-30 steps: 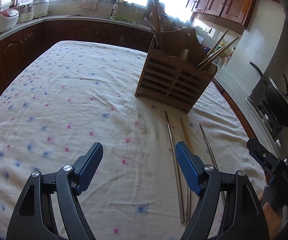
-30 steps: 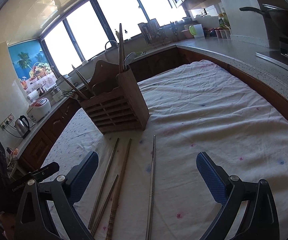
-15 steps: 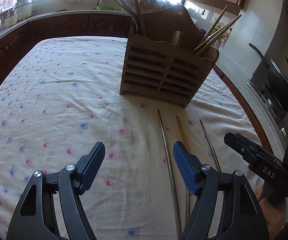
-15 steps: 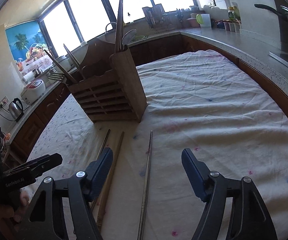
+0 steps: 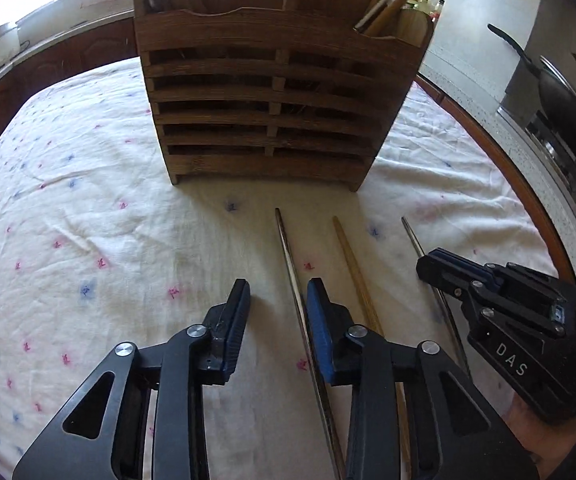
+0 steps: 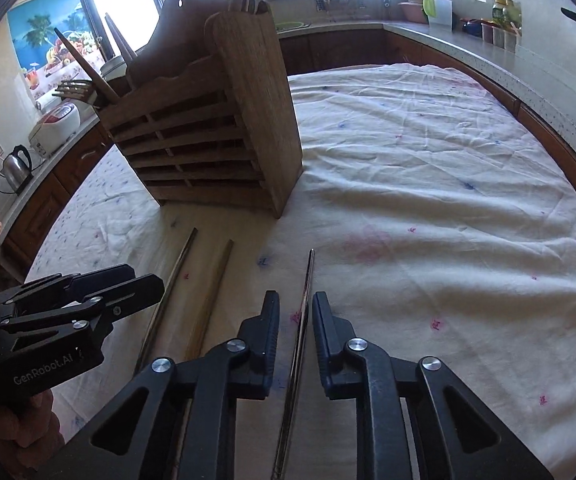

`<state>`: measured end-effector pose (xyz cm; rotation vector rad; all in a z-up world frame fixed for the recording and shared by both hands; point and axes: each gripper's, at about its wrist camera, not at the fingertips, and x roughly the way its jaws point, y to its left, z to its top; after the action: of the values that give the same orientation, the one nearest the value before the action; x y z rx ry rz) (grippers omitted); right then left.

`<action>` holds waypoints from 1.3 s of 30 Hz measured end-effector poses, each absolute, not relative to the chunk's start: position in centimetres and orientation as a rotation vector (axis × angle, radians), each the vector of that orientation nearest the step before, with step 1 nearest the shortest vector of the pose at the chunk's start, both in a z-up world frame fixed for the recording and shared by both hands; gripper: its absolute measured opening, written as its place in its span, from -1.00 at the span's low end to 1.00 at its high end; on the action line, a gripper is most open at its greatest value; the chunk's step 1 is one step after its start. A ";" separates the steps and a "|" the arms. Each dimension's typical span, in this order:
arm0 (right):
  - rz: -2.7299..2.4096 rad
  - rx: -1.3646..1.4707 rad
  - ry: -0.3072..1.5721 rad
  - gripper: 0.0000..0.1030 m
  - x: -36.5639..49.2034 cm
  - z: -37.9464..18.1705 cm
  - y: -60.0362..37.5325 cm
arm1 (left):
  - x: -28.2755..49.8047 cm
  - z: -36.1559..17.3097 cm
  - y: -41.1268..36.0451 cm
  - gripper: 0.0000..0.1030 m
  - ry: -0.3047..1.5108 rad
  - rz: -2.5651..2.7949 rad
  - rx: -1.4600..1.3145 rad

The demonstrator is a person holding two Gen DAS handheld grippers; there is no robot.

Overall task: Organize utensils
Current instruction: 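Grasp a metal chopstick with the left tool while the right tool grasps another metal chopstick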

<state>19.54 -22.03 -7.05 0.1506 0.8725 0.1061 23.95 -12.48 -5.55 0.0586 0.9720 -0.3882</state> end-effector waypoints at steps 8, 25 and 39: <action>0.124 0.151 0.881 -0.89 16.4 -7.0 -22.6 | 19.9 -5.8 -9.7 -0.87 0.993 -0.456 0.034; 0.144 0.148 0.902 -0.73 15.8 -6.9 -22.7 | 20.6 -5.4 -10.2 -0.76 1.012 -0.407 0.068; 0.114 0.072 0.879 -0.88 16.3 -7.1 -21.9 | 20.3 -5.5 -10.4 -0.92 0.965 -0.397 0.065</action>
<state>16.31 -21.89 -7.09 0.0715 0.8785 0.1141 20.32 -10.40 -5.53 0.0651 0.9652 -0.3965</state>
